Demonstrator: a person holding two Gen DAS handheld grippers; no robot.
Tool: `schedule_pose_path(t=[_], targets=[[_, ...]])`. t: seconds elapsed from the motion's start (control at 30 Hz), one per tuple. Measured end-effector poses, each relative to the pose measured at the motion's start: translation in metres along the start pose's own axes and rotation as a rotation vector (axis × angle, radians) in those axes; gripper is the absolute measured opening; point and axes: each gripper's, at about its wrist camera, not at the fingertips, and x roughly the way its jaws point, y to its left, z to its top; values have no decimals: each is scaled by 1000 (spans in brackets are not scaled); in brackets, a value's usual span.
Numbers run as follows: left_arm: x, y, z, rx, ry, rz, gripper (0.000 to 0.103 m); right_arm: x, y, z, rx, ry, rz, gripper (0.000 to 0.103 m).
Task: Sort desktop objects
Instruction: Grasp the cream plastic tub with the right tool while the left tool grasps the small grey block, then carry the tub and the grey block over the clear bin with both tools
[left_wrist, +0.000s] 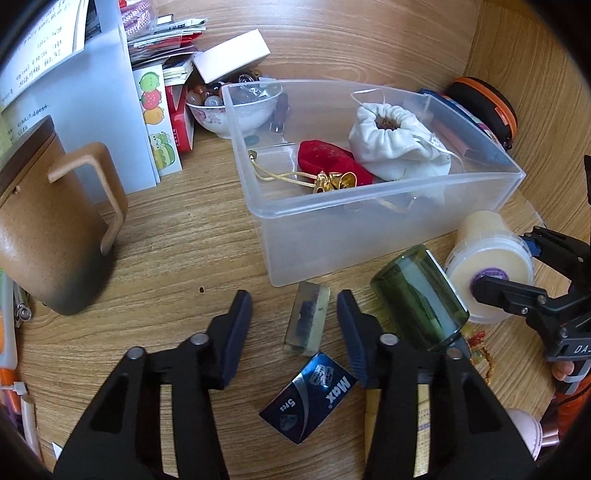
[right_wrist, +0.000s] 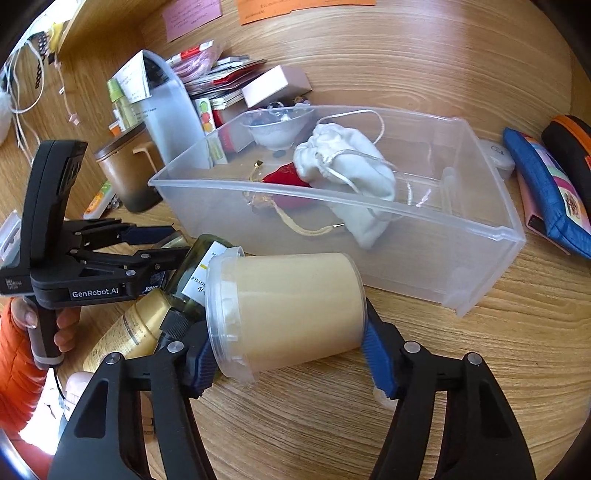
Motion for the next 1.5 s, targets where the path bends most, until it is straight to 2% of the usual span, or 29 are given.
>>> schedule_pose_path(t=[0.17, 0.27, 0.67, 1.0, 1.5], targets=[[1, 0, 1, 4, -5, -8, 29, -5, -4, 0, 21, -6, -3, 62], [0, 0, 1, 1, -5, -17, 16, -13, -4, 2, 25, -22, -10, 62], [-24, -8, -2, 24, -75, 44, 15, -43, -4, 5, 37, -75, -35, 62], [-61, -6, -3, 2, -137, 42, 15, -75, -3, 9, 43, -137, -57, 62], [-109, -3, 23, 14, -264, 54, 15, -118, -3, 29, 14, -236, -107, 62]])
